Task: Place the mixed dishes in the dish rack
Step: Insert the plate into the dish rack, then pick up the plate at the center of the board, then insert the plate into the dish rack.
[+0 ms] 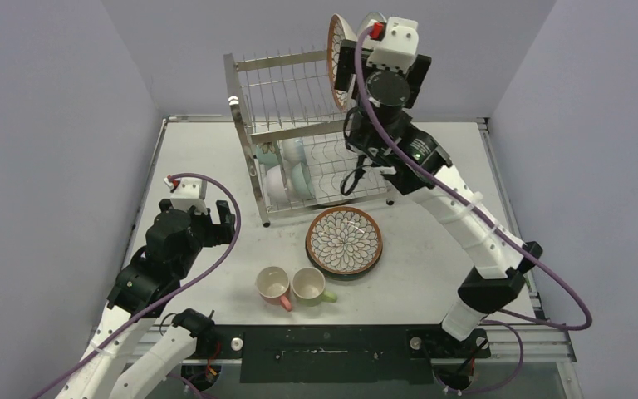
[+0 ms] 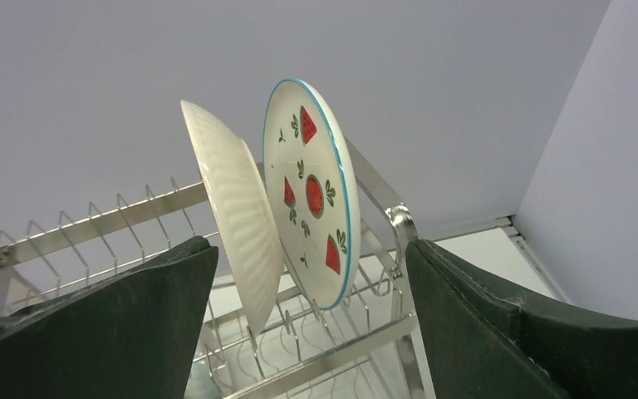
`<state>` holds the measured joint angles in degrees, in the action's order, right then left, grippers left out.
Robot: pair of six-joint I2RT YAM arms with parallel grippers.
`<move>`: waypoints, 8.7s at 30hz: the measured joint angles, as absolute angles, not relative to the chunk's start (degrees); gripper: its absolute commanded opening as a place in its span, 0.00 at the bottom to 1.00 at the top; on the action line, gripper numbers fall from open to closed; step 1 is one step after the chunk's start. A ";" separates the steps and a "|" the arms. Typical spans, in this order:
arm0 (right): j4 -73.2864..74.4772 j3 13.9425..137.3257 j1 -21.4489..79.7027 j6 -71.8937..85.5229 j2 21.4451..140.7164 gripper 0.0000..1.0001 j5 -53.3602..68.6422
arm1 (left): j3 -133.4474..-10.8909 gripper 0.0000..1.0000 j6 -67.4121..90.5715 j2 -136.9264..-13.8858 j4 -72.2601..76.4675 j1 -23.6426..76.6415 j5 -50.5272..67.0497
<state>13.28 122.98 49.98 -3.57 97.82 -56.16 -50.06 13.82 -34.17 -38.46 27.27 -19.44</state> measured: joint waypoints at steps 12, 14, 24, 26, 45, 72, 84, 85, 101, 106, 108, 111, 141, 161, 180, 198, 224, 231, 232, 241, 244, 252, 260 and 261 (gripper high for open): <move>28.75 106.56 49.87 10.04 77.87 0.85 -43.07 | -50.06 0.82 13.85 -34.72 -38.48 27.20 -19.05; 30.74 102.87 49.69 11.70 74.70 0.85 -40.38 | -50.06 0.82 13.87 -34.83 -38.48 27.16 -19.00; 42.50 81.28 47.70 21.12 59.86 0.80 -28.47 | -50.06 0.82 13.89 -34.83 -38.50 26.89 -18.50; 44.29 76.23 46.94 23.03 57.47 0.78 -27.20 | -50.06 0.82 13.91 -34.83 -38.50 26.85 -18.28; 36.07 42.61 32.75 37.80 61.69 0.40 -4.75 | -48.99 0.82 19.09 -36.32 -38.37 26.72 -8.40; 18.48 36.71 27.70 42.76 72.71 0.22 4.78 | -41.71 0.82 33.67 -52.42 -21.74 26.63 8.12; 16.03 35.07 27.00 43.38 72.75 0.00 5.58 | -41.06 0.82 36.91 -57.89 -14.96 27.22 10.35; 15.86 34.92 26.96 43.44 72.66 0.00 5.67 | -41.04 0.82 37.06 -58.39 -14.48 27.44 10.35; 24.56 34.26 25.85 41.12 59.27 0.00 0.71 | -42.78 0.59 37.28 -72.16 -8.67 33.65 9.41; 27.46 34.28 25.78 40.34 56.86 0.00 -0.43 | -46.17 0.49 36.99 -78.35 -6.94 35.07 9.69; 28.25 34.28 25.63 39.92 56.07 0.00 -0.73 | -47.62 0.45 36.88 -80.66 -6.48 35.46 9.93; 29.02 34.33 25.47 39.62 55.55 0.00 -1.06 | -50.17 0.43 36.69 -84.40 -6.09 36.45 10.59; 31.97 35.27 25.15 38.35 52.93 0.00 -2.22 | -58.22 0.24 32.51 -100.12 -9.54 44.01 8.67; 31.59 34.52 25.04 38.44 53.12 0.21 -3.09 | -58.57 0.00 33.34 -101.49 -7.73 45.23 8.38; 21.32 26.09 24.34 44.84 54.43 0.36 0.08 | -58.78 0.00 33.34 -101.82 -6.70 45.23 8.16; 18.11 24.08 22.96 50.43 51.88 0.00 5.04 | -58.76 0.00 33.32 -101.93 -6.83 45.28 7.81; 42.00 40.32 22.92 42.39 40.23 0.00 1.58 | -60.27 0.59 29.45 -79.66 -19.20 46.00 4.54; 45.50 50.37 22.92 38.70 40.05 0.00 1.56 | -59.37 0.80 28.75 -69.28 -22.70 46.00 4.51; 45.84 51.75 22.92 38.17 40.21 0.00 1.58 | -59.20 0.82 28.45 -67.75 -23.11 46.00 4.49; 47.05 67.77 22.96 32.88 46.15 0.00 4.64 | -57.39 0.88 23.05 -51.96 -26.96 46.00 -0.14; 46.48 72.66 22.96 31.92 48.88 0.00 6.20 | -56.42 0.94 21.37 -48.01 -27.92 46.00 -2.59; 45.63 87.29 23.14 30.48 57.36 0.00 7.75 | -53.36 0.97 18.61 -37.65 -29.58 45.98 -8.78; 40.25 101.19 24.03 32.27 67.24 0.00 9.54 | -53.49 0.97 16.21 -32.82 -33.21 45.98 -14.94; 39.31 102.30 24.29 32.58 68.31 0.00 9.52 | -53.49 0.97 15.88 -32.38 -33.74 45.98 -15.62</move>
<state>39.31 102.30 24.29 32.58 68.31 9.52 -53.49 15.88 -32.38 -33.74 45.98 -15.62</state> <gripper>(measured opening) 0.152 0.971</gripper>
